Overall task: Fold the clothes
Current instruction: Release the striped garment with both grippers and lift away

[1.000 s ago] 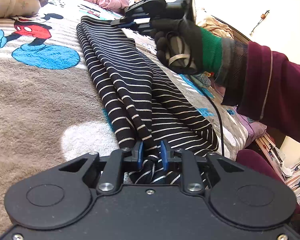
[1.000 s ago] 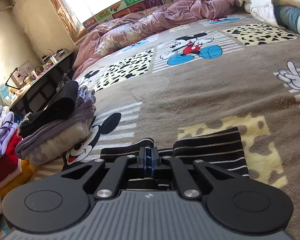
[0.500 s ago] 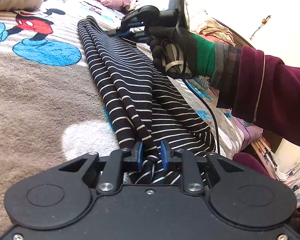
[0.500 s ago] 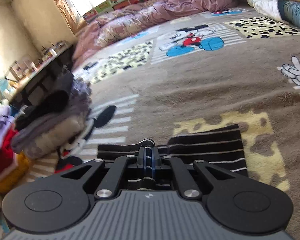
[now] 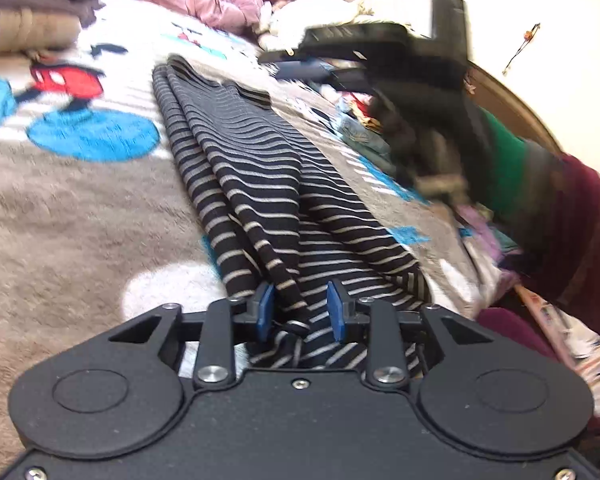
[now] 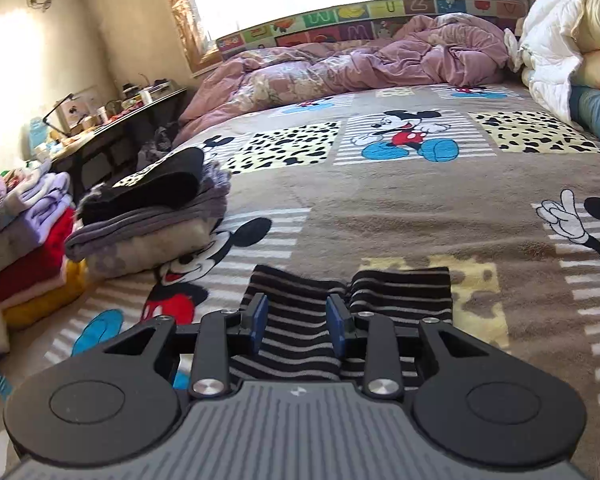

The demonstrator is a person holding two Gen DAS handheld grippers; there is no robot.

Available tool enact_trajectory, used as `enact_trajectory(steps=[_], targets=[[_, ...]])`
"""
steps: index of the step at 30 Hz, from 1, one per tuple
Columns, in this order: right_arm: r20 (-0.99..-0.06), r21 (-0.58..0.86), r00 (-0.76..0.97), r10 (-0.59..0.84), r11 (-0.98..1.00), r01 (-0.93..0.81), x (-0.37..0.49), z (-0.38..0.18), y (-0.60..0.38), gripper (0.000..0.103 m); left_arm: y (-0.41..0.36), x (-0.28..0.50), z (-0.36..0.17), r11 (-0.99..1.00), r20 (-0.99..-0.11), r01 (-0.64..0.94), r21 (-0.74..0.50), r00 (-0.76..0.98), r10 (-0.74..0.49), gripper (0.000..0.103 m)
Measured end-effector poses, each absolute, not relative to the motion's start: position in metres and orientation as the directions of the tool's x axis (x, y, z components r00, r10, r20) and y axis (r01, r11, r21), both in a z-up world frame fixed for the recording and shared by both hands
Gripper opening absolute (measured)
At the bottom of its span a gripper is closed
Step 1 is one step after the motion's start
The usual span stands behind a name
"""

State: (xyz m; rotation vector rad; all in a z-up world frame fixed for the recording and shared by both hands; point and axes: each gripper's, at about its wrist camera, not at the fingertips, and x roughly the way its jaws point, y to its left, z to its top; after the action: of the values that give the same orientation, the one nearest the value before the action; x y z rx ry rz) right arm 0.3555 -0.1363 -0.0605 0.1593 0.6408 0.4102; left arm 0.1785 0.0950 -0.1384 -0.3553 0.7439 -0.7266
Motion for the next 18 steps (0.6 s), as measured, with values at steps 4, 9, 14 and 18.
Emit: enact_trajectory(steps=[4, 9, 14, 18], targets=[[-0.564, 0.226, 0.693, 0.449, 0.891, -0.394, 0.31, -0.064, -0.129, 0.034, 0.105, 0.184, -0.141, 0.682, -0.472, 0.384, -0.623, 0.511, -0.719, 0.023], [-0.569, 0.249, 0.672, 0.474, 0.878, -0.409, 0.266, -0.071, -0.136, 0.034, 0.137, 0.179, -0.131, 0.707, -0.449, 0.276, -0.651, 0.611, -0.652, 0.023], [-0.533, 0.344, 0.692, 0.487, 0.872, -0.348, 0.223, -0.08, -0.163, 0.034, 0.121, 0.174, -0.108, 0.753, -0.408, 0.351, -0.556, 0.675, -0.615, 0.023], [-0.515, 0.374, 0.733, 0.445, 0.886, -0.274, 0.186, -0.099, -0.186, 0.034, 0.072, 0.17, -0.097, 0.793, -0.443, 0.511, -0.333, 0.657, -0.61, 0.023]])
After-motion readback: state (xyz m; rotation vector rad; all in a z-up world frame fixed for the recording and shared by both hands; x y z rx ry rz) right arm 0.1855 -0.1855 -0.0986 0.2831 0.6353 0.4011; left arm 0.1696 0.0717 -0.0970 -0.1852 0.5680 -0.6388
